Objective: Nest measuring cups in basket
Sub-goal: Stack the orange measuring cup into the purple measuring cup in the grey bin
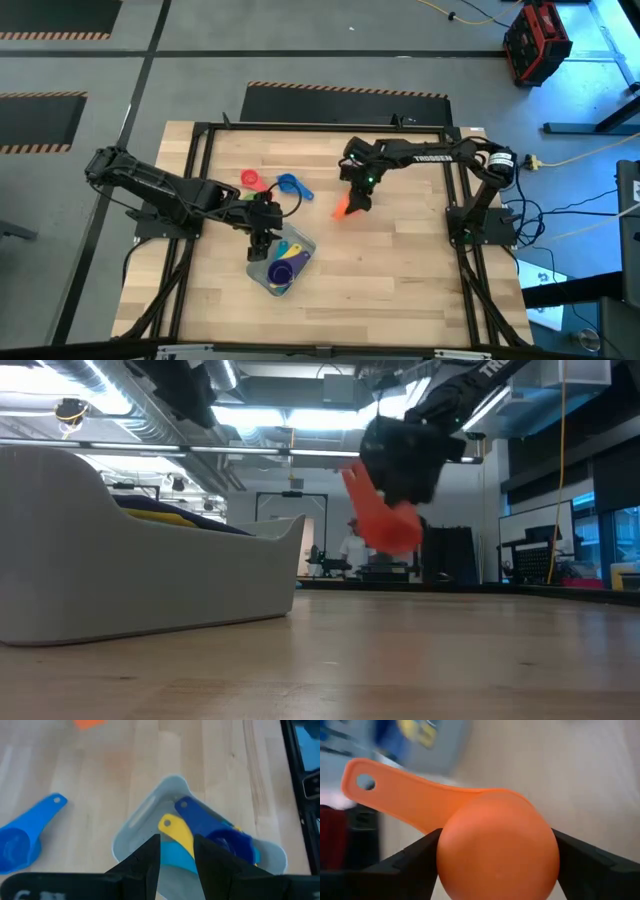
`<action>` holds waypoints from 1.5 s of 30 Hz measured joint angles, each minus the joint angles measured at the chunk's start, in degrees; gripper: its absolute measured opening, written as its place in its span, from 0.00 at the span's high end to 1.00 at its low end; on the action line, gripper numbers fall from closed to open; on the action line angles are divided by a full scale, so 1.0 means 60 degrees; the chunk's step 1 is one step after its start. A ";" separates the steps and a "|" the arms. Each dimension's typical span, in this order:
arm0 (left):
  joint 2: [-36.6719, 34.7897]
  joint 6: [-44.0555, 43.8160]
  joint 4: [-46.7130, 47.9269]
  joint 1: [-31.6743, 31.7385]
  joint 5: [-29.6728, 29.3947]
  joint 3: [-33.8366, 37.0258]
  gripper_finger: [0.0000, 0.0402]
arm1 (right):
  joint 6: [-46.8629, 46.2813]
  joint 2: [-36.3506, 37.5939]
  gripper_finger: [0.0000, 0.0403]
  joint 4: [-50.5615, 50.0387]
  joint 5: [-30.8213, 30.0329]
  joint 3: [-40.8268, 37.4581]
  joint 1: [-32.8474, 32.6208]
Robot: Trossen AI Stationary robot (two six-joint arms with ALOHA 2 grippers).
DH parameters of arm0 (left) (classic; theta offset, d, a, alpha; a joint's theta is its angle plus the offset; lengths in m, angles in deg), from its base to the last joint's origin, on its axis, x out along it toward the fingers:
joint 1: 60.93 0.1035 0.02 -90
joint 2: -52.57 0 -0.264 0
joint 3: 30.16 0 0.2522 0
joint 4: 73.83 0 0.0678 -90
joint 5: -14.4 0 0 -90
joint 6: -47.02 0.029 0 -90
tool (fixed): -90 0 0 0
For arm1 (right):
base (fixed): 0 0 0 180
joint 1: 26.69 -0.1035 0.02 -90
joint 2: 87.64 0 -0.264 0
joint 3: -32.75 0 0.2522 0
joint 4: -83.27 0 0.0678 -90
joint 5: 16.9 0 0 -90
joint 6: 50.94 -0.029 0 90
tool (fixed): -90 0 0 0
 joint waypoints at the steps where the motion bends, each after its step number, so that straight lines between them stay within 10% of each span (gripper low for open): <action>1: -0.0001 0.0038 -0.0106 0.0000 -0.0087 0.0000 0.73 | -0.0188 0.0000 0.20 0.0206 0.0299 0.0123 -0.0001; 12: -0.0001 0.0060 -0.1077 0.0080 -0.0508 0.0000 0.73 | -0.2797 0.0006 0.19 0.3815 0.2103 0.0545 -0.0013; 25: -0.0001 0.0174 -0.1425 0.0802 -0.4472 0.0000 0.73 | -0.4696 0.0006 0.19 0.6704 0.2291 0.0545 -0.0714; 45: 0.0002 0.1815 -0.2170 0.0930 -0.3991 0.0000 0.73 | -0.5224 0.0013 0.19 0.7827 0.1377 0.0541 -0.1086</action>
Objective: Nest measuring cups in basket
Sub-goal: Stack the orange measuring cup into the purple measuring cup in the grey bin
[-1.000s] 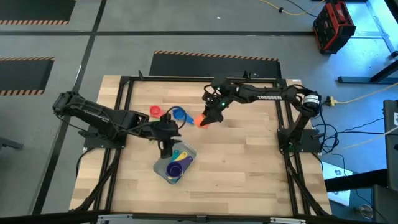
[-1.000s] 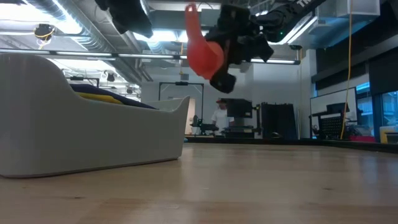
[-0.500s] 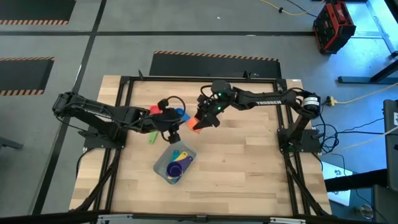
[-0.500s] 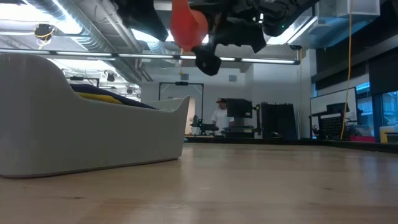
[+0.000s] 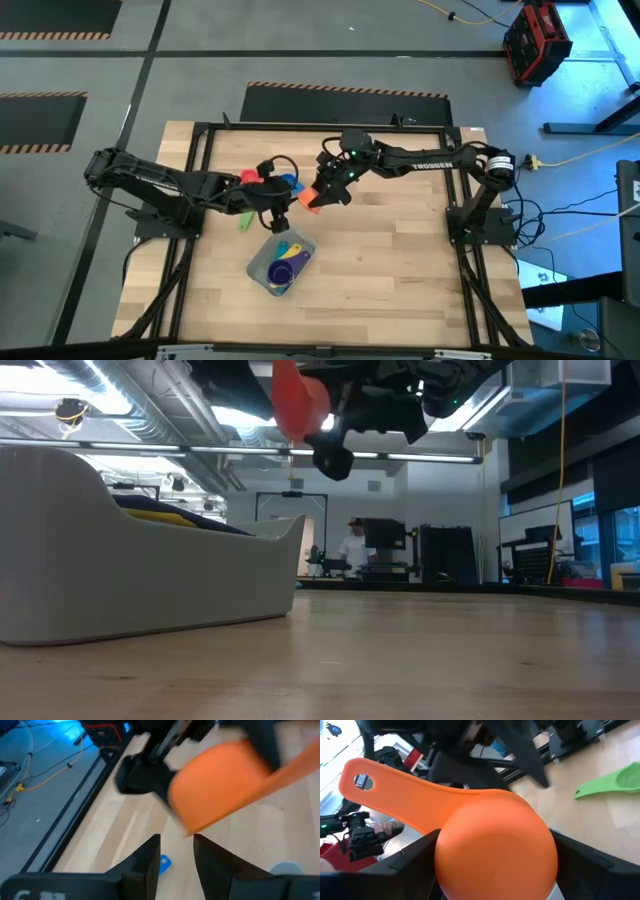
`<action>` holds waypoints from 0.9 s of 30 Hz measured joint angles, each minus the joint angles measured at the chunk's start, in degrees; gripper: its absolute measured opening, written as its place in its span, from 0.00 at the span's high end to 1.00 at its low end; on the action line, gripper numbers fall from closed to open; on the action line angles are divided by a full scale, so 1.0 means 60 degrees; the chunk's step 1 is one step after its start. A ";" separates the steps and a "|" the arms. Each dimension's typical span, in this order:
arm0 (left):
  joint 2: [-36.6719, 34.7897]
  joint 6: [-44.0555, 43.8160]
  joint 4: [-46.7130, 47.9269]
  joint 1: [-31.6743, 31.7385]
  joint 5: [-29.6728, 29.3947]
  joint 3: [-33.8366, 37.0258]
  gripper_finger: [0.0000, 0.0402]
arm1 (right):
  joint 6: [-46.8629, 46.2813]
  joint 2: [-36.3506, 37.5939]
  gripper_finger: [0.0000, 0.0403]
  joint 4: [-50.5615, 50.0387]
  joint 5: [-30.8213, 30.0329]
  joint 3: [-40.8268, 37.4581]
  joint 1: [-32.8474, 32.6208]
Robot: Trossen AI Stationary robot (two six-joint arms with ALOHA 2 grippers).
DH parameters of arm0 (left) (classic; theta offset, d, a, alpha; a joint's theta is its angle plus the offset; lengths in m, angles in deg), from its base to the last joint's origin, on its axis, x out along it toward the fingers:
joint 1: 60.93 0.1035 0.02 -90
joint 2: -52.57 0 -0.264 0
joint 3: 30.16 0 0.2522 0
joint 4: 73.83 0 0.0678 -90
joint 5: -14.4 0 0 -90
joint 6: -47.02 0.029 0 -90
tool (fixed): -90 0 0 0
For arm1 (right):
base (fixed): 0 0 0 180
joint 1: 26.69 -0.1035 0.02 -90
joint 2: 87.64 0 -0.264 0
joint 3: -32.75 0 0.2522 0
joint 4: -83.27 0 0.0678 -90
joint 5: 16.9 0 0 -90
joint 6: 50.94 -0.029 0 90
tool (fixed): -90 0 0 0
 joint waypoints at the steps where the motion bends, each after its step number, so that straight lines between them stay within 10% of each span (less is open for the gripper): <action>1: 0.0000 0.0003 -0.0035 -0.0006 -0.0002 0.0000 0.73 | 0.0030 0.0000 0.19 0.0001 -0.0033 0.0000 0.0004; 15: -0.0003 0.0269 -0.0590 -0.0001 -0.0073 0.0000 0.74 | 0.0226 0.0000 0.19 0.0151 -0.0257 0.0000 -0.0004; 27: 0.0000 0.0604 -0.0724 -0.0001 -0.0157 0.0000 0.98 | 0.0020 0.0000 0.19 0.0144 -0.0176 0.0000 -0.0007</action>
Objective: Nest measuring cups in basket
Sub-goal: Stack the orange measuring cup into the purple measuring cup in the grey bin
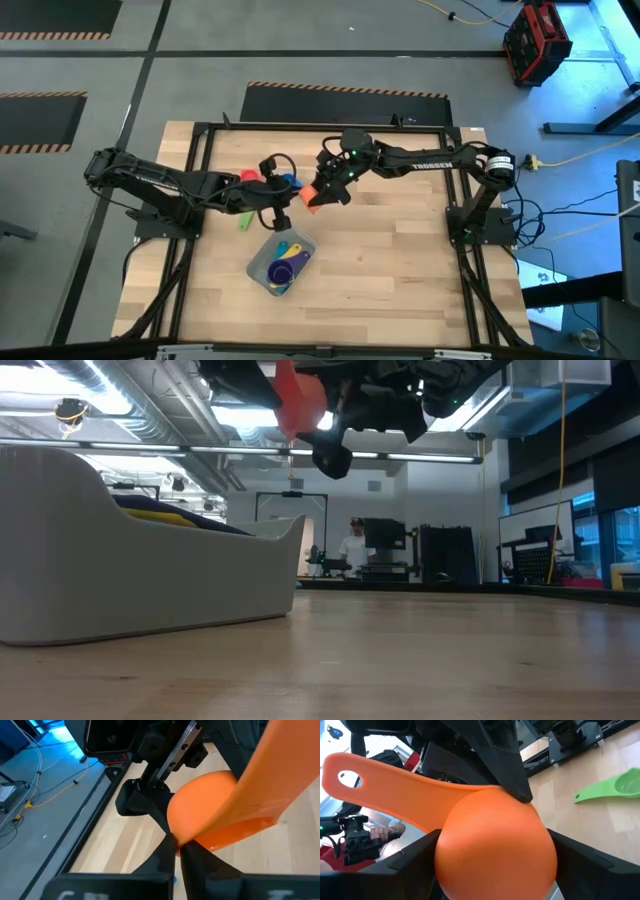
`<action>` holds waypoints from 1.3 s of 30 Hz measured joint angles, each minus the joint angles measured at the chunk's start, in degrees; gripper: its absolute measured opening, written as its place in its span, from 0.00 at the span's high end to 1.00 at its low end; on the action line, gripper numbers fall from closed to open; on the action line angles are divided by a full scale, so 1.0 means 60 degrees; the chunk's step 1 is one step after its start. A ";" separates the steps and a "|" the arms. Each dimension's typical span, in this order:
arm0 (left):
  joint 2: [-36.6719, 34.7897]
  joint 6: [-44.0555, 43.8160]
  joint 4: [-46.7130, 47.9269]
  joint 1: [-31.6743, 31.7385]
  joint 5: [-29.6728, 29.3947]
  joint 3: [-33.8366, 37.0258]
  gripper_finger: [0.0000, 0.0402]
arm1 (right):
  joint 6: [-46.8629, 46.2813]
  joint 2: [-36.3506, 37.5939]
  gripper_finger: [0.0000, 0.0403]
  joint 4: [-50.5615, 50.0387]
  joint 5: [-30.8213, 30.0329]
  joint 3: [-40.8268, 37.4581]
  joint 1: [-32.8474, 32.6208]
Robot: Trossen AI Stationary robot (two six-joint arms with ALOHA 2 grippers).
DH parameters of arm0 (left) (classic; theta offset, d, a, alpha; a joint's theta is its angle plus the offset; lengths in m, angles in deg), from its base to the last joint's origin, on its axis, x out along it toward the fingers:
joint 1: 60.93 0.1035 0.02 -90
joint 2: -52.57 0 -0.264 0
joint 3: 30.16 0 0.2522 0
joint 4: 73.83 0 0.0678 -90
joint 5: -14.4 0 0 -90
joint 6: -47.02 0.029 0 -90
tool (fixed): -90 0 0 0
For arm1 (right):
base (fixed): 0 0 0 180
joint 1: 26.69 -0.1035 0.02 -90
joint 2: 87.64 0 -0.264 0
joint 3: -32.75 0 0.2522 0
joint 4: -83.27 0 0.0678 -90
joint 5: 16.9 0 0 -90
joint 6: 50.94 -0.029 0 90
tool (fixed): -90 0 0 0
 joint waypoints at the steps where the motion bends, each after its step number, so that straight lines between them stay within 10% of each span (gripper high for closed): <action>1: 0.0000 -0.0011 0.0000 0.0000 0.0010 0.0000 0.97 | -0.0110 0.0000 0.19 0.0008 -0.0001 0.0000 0.0000; 28: 0.0004 -0.0127 0.0232 0.0000 0.0093 0.0004 0.99 | -0.0272 0.0025 0.10 -0.0156 -0.0857 0.0004 -0.0197; 39: 0.0000 -0.0168 0.0377 -0.0007 0.0544 0.0000 1.00 | 0.0762 -0.0015 0.10 -0.0233 0.0642 -0.0007 0.0156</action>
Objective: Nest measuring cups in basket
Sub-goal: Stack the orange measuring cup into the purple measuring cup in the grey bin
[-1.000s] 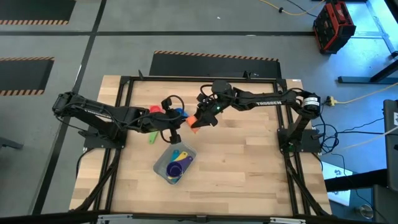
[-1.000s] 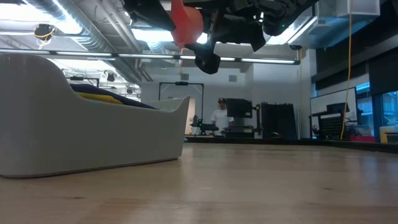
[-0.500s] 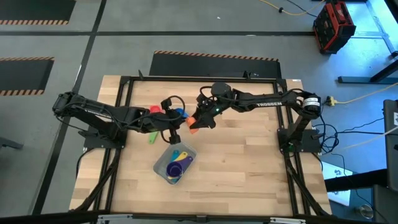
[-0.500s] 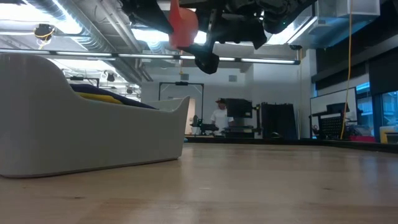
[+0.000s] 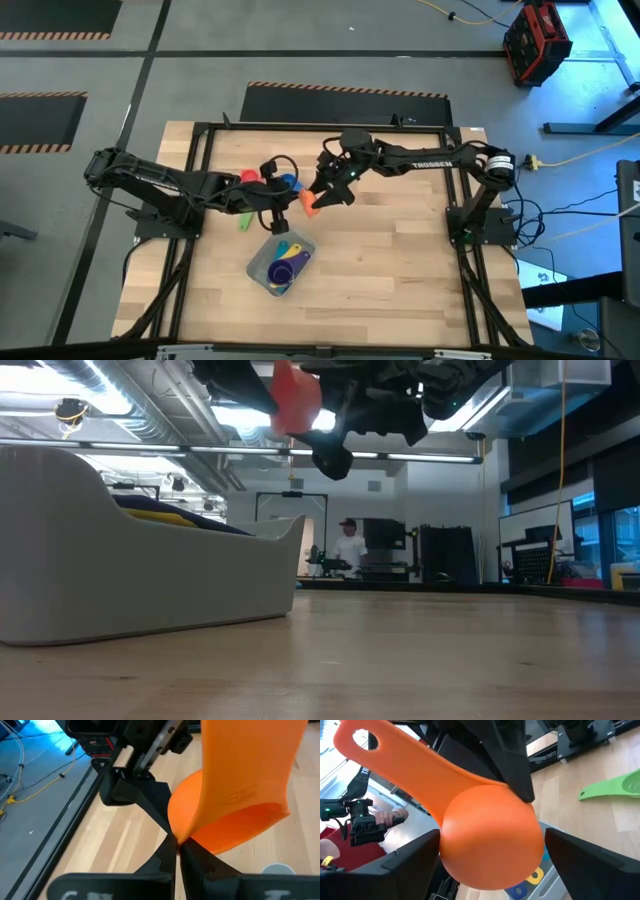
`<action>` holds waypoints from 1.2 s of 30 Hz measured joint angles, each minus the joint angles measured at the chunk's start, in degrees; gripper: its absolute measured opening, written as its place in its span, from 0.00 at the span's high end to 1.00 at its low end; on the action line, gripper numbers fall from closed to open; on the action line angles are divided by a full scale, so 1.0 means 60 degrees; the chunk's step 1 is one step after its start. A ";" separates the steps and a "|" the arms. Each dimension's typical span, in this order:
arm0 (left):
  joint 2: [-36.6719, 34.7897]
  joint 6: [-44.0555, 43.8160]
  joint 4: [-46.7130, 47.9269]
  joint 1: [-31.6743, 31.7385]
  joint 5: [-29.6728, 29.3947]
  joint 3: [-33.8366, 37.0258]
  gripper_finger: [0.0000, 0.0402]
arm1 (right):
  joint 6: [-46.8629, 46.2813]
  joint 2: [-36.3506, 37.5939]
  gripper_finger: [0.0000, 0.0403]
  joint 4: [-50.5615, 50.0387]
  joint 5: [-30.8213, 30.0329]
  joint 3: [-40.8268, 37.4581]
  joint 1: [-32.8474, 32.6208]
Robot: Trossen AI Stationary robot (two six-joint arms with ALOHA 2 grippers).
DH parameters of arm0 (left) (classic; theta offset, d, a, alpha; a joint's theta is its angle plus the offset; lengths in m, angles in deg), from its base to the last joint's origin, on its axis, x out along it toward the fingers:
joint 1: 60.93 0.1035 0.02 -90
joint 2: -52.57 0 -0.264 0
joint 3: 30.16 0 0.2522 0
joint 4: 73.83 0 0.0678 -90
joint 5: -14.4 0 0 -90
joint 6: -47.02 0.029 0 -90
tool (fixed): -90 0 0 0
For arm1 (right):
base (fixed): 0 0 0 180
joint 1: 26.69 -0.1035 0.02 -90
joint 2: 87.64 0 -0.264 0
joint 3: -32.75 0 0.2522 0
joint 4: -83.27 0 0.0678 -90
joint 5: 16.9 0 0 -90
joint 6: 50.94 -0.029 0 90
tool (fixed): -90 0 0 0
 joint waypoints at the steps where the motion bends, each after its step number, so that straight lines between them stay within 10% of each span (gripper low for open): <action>1: 0.0000 -0.0023 0.0011 0.0001 0.0050 0.0000 1.00 | 0.0007 0.0000 0.10 0.0000 0.0026 0.0000 0.0059; 8: 0.0000 -0.0400 0.0096 0.0000 0.0633 0.0000 1.00 | 0.0382 0.0004 0.10 0.0055 0.0285 0.0000 0.0515; 22: -0.0007 -0.4521 0.0554 -0.0348 0.5368 -0.0011 1.00 | 0.1740 0.0040 0.10 -0.0132 0.0307 0.0000 0.1532; 36: -0.0007 -0.8285 0.3456 -0.1158 0.6118 -0.0011 0.99 | 0.3491 0.0040 0.10 -0.1690 -0.0812 0.0000 0.1182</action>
